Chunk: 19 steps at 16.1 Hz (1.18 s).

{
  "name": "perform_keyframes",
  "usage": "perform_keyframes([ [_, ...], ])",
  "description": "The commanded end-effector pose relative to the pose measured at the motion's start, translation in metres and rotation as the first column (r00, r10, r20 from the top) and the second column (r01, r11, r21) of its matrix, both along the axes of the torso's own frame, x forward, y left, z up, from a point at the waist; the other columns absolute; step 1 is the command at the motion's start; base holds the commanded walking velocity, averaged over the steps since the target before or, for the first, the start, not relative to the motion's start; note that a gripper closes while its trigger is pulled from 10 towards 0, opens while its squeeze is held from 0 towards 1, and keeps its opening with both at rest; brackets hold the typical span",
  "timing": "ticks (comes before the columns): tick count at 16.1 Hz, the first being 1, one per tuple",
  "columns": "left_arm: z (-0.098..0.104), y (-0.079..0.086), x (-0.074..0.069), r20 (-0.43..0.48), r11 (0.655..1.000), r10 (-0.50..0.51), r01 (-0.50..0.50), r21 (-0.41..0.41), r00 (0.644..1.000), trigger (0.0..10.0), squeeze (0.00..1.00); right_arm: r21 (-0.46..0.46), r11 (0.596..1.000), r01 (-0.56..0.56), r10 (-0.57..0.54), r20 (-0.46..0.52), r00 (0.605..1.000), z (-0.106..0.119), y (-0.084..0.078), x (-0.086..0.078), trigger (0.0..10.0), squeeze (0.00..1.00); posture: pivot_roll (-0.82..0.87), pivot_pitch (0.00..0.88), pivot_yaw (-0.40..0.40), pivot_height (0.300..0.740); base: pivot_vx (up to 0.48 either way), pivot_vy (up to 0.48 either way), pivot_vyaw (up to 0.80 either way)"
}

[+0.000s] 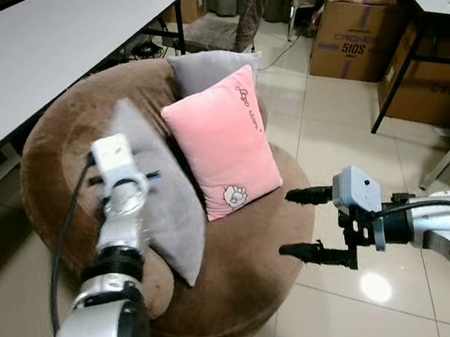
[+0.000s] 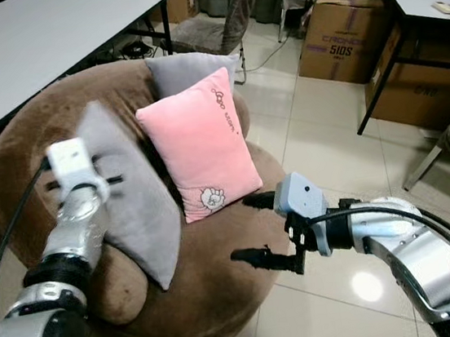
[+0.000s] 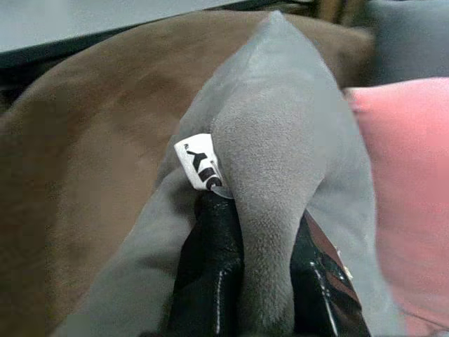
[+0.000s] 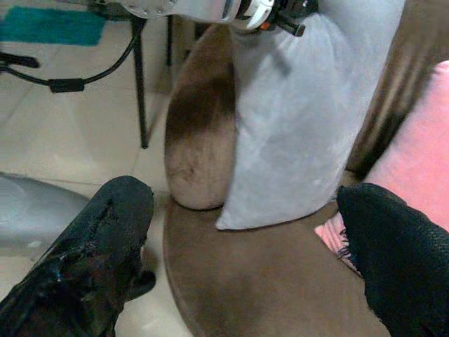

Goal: Move the pillow to the sofa from floor

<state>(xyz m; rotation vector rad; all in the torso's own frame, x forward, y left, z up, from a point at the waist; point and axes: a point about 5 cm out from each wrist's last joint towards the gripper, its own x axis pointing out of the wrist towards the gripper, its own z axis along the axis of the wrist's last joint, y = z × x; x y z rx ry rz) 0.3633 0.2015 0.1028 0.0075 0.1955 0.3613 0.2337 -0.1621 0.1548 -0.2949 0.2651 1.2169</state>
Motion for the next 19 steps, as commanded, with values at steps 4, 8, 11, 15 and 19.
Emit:
perform_keyframes([
  [4,-0.019,0.013,-0.009,-0.073,0.996,0.036,-0.029,0.088,0.997,10.0,0.0,0.021,0.999,-0.039,0.039,0.01,0.999,0.006,0.012,0.001,10.0,0.0,-0.02,0.0,-0.069,0.74,0.0,0.0,0.0],
  [8,-0.027,0.023,-0.014,-0.119,0.995,0.014,-0.001,0.105,0.993,10.0,0.89,0.053,0.996,-0.073,0.073,0.005,0.997,0.006,0.024,0.0,10.0,0.0,-0.02,0.0,-0.071,0.74,0.0,0.0,0.0],
  [11,-0.005,0.04,-0.005,-0.038,0.999,0.017,-0.015,0.048,0.999,10.0,1.0,0.024,0.999,-0.039,0.038,0.036,0.999,0.006,0.022,0.007,10.0,0.0,-0.01,0.0,-0.069,0.74,0.0,0.0,0.0],
  [15,0.023,0.055,-0.002,0.119,0.999,-0.016,0.01,0.047,0.993,10.0,1.0,0.034,0.999,0.011,-0.011,0.006,1.0,0.004,0.019,0.008,10.0,0.0,-0.01,0.0,-0.061,0.74,0.0,0.0,0.0],
  [19,0.044,0.062,-0.037,0.291,0.989,-0.118,0.087,0.12,0.949,10.0,1.0,0.111,0.991,0.068,-0.068,-0.001,0.998,0.004,0.025,0.005,10.0,0.0,0.01,0.0,-0.059,0.74,0.0,0.0,0.0],
])
